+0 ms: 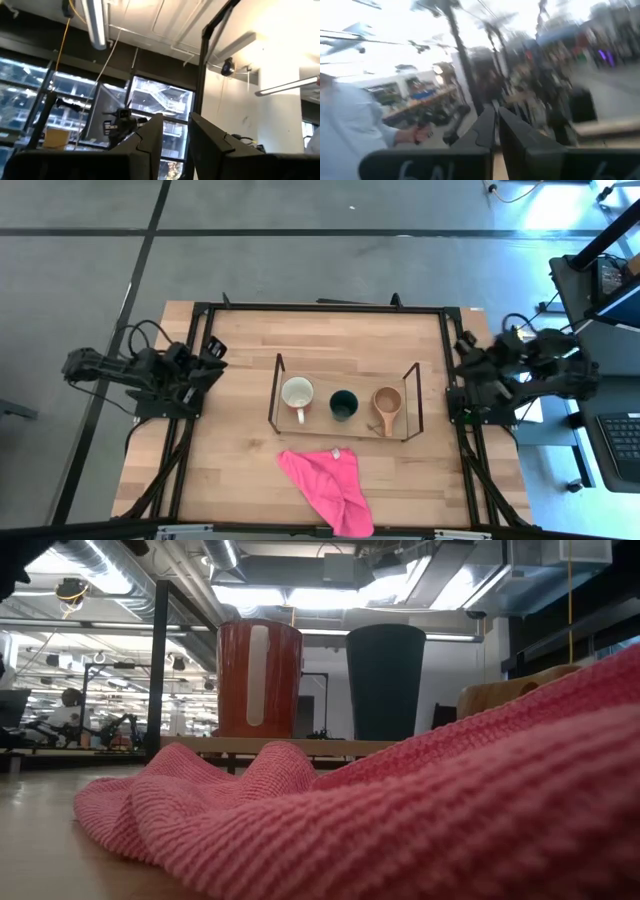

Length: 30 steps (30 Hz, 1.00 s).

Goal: Stack small to large cups/mugs on shelf
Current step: Return to home position

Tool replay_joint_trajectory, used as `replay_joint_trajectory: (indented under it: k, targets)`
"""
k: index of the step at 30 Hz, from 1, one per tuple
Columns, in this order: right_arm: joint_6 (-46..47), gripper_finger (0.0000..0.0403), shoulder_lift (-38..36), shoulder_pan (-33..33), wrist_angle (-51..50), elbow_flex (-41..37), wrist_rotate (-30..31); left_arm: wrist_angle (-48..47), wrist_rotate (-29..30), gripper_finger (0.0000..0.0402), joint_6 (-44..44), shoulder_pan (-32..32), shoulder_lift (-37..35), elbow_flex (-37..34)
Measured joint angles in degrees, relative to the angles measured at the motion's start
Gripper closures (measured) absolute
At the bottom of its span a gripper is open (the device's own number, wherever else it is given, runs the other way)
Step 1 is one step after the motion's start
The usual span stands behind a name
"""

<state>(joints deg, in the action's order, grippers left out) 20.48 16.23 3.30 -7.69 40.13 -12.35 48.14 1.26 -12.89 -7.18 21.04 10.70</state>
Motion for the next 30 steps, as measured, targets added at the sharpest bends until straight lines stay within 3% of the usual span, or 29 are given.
replay_joint_trajectory:
  k: [8,14,18,22,30]
  targets:
    - [-2.8,0.0377,-16.3,0.0,1.5,-9.2,-0.9,-1.3,-4.0,0.0317,0.1,4.7,-1.3,-1.7]
    - [-3.7,0.0377,-14.4,0.0,5.4,-12.7,0.5,-2.8,-6.4,0.0317,-1.6,8.2,-1.1,-2.0]
    - [-8.7,0.0377,-15.4,0.0,11.7,-16.7,-5.7,-3.5,-8.8,0.0317,-3.8,10.6,-1.1,-2.0]
    - [-8.8,0.0377,-16.0,0.0,15.2,-20.9,-5.4,-4.9,-11.8,0.0317,-5.0,12.4,-1.1,-2.0]
    - [-7.2,0.0377,-15.9,0.0,30.7,-31.6,-5.3,-14.8,-11.9,0.0317,-7.6,16.0,-1.0,-2.0]
